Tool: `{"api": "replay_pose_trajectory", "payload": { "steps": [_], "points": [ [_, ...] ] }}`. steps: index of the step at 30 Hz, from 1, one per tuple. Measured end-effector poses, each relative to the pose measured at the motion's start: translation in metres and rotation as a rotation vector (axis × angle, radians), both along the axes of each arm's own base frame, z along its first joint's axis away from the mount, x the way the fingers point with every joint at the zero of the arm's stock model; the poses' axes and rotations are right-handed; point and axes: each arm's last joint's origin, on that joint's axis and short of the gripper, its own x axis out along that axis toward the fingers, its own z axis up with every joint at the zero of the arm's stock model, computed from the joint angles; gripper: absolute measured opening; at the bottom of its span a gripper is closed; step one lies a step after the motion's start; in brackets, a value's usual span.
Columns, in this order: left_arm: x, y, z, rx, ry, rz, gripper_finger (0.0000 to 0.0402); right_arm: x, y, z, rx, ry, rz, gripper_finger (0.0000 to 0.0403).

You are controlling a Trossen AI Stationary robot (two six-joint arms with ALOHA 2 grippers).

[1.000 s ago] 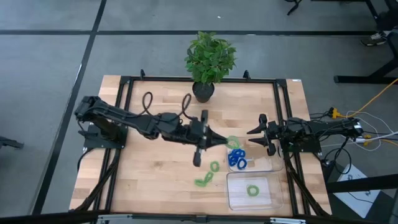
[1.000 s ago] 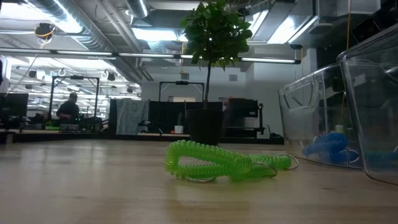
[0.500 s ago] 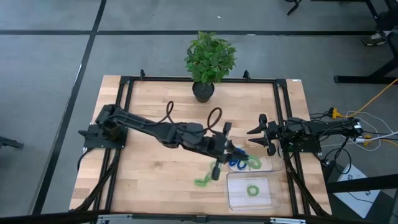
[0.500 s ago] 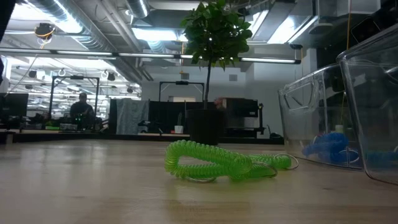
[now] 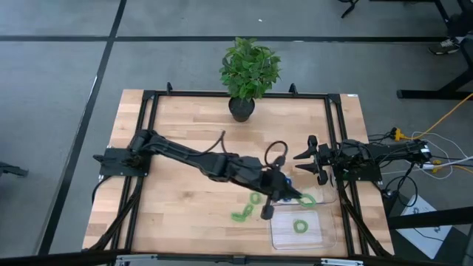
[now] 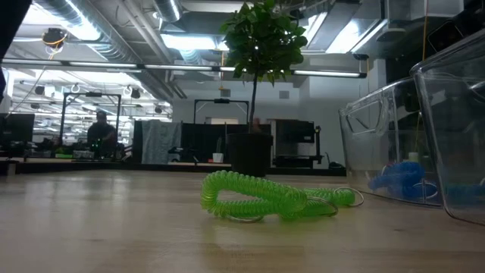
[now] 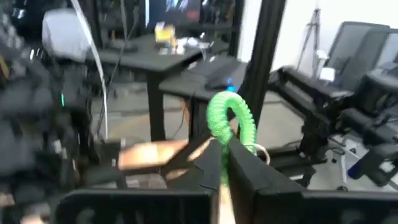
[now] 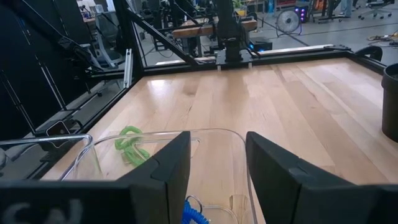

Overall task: Sort spring keychains
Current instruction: Put the green spring keychain in the bottom transparent bin

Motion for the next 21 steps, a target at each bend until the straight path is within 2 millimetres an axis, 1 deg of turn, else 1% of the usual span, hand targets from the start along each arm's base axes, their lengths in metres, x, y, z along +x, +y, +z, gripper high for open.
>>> {"api": "replay_pose_trajectory", "payload": {
  "steps": [6, 12, 18, 21],
  "points": [
    [0.021, -0.005, -0.047, -0.055, 0.127, -0.063, 0.0007, 0.0, 0.0, 0.0, 0.0, 0.0, 0.0, 0.0154],
    [0.032, -0.015, -0.099, -0.129, 0.322, -0.136, 0.0007, 0.0, 0.0, 0.0, 0.0, 0.0, 0.0, 0.0154],
    [0.034, -0.022, -0.127, -0.12, 0.423, -0.166, 0.0008, 0.0, 0.0, 0.0, 0.0, 0.0, 0.0, 0.0154],
    [0.033, -0.024, -0.133, -0.112, 0.466, -0.169, 0.0008, 0.0, 0.0, 0.0, 0.0, 0.0, 0.0, 0.0154]
  ]
}}
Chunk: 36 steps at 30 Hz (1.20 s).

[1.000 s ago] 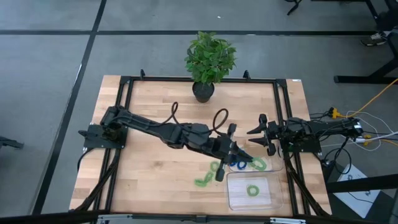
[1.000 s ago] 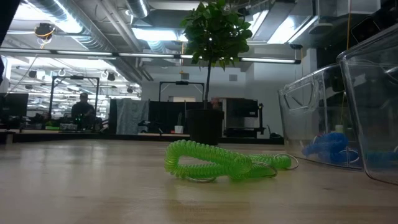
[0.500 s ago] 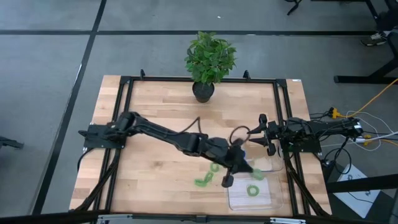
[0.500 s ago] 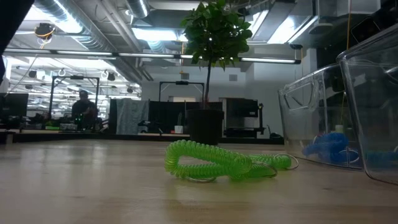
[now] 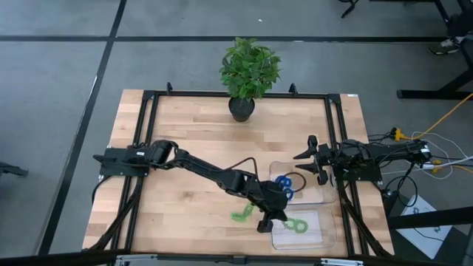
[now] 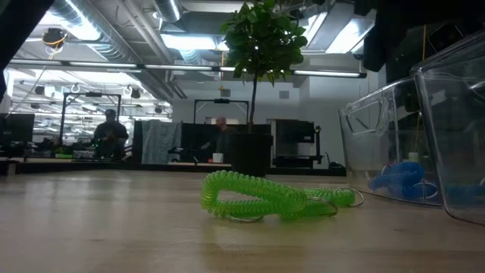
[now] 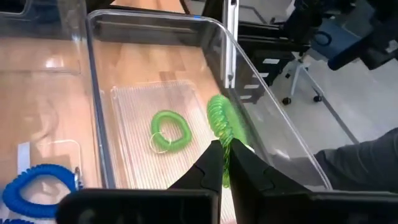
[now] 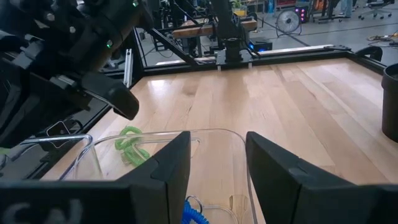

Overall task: Sort spring keychains
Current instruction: Put the green spring keychain in the bottom transparent bin

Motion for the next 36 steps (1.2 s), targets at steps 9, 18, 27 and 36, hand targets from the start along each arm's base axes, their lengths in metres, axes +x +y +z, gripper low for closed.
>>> {"api": "replay_pose_trajectory", "payload": {
  "steps": [9, 18, 27, 36],
  "points": [
    [0.0, 0.001, -0.003, 0.018, -0.013, 0.037, 0.0035, 0.0, 0.0, 0.0, 0.0, 0.0, 0.0, 0.0154],
    [0.002, 0.002, 0.004, 0.038, -0.043, 0.086, 0.0076, 0.0, 0.0, 0.0, 0.0, 0.0, 0.0, 0.0154],
    [0.003, 0.002, 0.028, 0.134, -0.094, 0.021, 0.0117, 0.0, 0.0, 0.0, 0.0, 0.0, 0.0, 0.0154],
    [-0.018, 0.008, 0.095, 0.276, -0.057, -0.028, 0.0118, 0.0, 0.0, 0.0, 0.0, -0.001, 0.0, 0.0154]
  ]
}}
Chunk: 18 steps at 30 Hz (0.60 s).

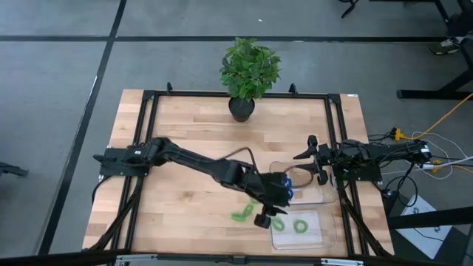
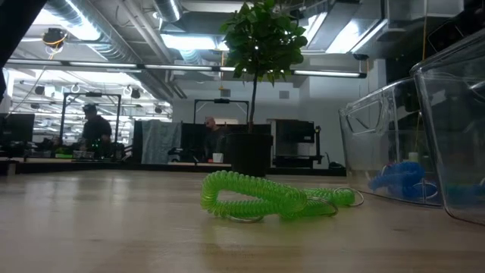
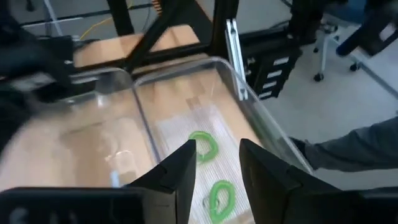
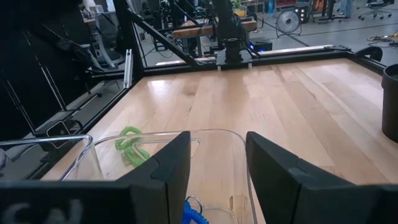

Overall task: Sort spring keychains
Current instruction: Put the green spring keychain in the bottom transparent bin

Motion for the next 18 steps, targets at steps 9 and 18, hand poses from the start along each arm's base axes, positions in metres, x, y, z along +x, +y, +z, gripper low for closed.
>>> {"api": "replay_pose_trajectory", "payload": {
  "steps": [9, 18],
  "points": [
    [-0.075, 0.027, 0.097, 0.115, -0.017, 0.084, 0.0118, 0.0, 0.0, 0.0, 0.0, 0.0, 0.0, 0.0154],
    [-0.147, 0.053, 0.172, 0.149, -0.186, 0.186, 0.0118, 0.0, 0.0, 0.0, 0.0, 0.0, 0.001, 0.0154]
  ]
}}
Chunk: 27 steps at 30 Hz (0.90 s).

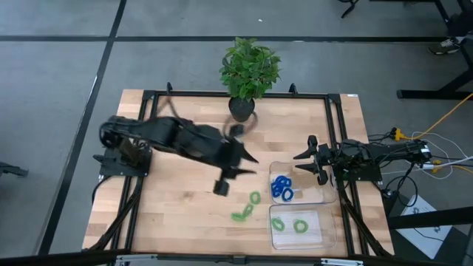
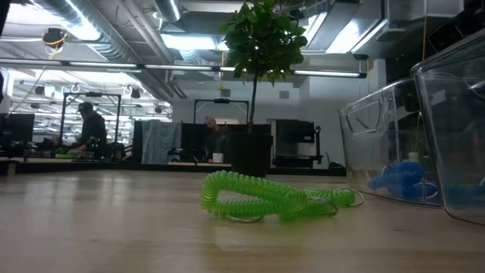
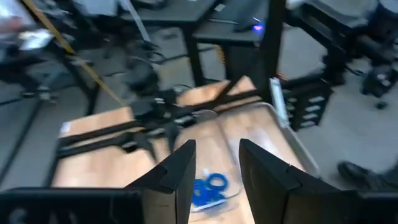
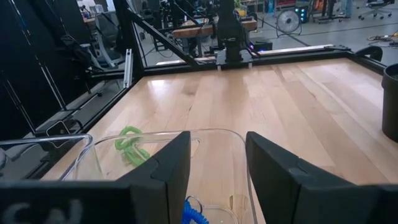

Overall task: Sort spring keychains
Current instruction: Put the green spring keychain in the bottom transparent bin

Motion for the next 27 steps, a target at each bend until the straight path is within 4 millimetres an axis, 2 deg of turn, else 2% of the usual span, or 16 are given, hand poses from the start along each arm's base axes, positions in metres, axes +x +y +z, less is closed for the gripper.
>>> {"api": "replay_pose_trajectory", "payload": {
  "steps": [5, 9, 12, 17, 23, 27],
  "points": [
    [-0.026, 0.01, 0.018, 0.033, -0.041, 0.101, 0.0118, 0.0, 0.0, 0.0, 0.0, 0.0, 0.0, 0.0154],
    [-0.034, 0.015, 0.013, 0.061, 0.037, 0.172, 0.0117, 0.0, 0.0, 0.0, 0.0, 0.0, 0.0, 0.0154],
    [-0.035, 0.019, 0.0, 0.056, 0.155, 0.208, 0.0116, 0.0, 0.0, 0.0, 0.0, 0.0, 0.0, 0.0154],
    [-0.02, 0.026, -0.044, 0.058, 0.367, 0.199, 0.0115, 0.0, 0.0, 0.0, 0.0, 0.0, 0.0, 0.0154],
    [-0.008, 0.031, -0.11, 0.088, 0.582, 0.247, 0.0114, 0.0, 0.0, 0.0, 0.0, 0.001, 0.0, 0.0154],
    [-0.001, 0.029, -0.155, 0.088, 0.641, 0.266, 0.0113, 0.0, 0.0, 0.0, 0.0, 0.0, 0.0, 0.0154]
  ]
}}
